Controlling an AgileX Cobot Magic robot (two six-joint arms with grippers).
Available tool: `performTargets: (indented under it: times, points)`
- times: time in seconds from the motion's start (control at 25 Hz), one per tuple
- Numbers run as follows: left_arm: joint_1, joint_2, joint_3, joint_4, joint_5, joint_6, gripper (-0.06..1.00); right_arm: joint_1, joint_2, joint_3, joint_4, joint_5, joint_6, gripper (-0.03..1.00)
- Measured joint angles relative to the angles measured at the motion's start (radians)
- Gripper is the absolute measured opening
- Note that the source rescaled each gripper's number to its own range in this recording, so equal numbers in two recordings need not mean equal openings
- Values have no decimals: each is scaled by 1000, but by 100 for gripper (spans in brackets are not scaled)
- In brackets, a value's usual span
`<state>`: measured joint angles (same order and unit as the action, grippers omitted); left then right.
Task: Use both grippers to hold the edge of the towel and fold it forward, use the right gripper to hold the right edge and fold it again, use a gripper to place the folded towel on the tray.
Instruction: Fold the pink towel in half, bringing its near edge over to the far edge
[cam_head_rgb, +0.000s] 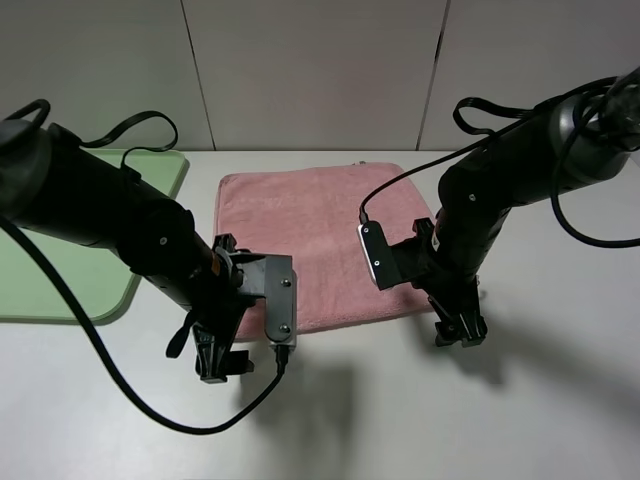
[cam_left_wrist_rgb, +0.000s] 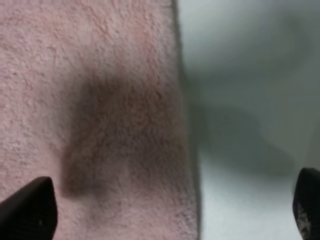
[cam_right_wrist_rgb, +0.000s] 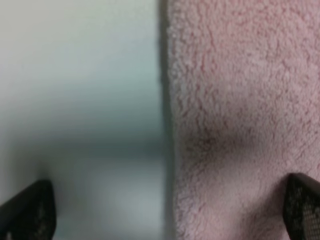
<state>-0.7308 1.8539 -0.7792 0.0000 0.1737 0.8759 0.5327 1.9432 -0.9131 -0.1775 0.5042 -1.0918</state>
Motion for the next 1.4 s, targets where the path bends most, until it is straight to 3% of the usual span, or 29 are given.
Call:
performTargets:
  times: [0.76,0.84,1.04,1.24,1.32,1.4]
  points:
    - [0,37,-4,-10,-21,0,79,0,0,0,7,-7,0,100]
    - [0,38,-5,-14,-10,-3,74,0,1,0,10,-5,0,96]
    - [-1,46,-8,-22,2,-4,46,0,4,1,26,-14,1,64]
    - [-1,51,-8,-13,-1,-4,8,0,8,1,63,-69,2,17]
    - [-1,51,-8,-10,-2,-4,2,0,10,1,80,-85,3,1]
    - [-1,51,-8,-10,-2,-4,1,0,10,1,85,-85,4,0]
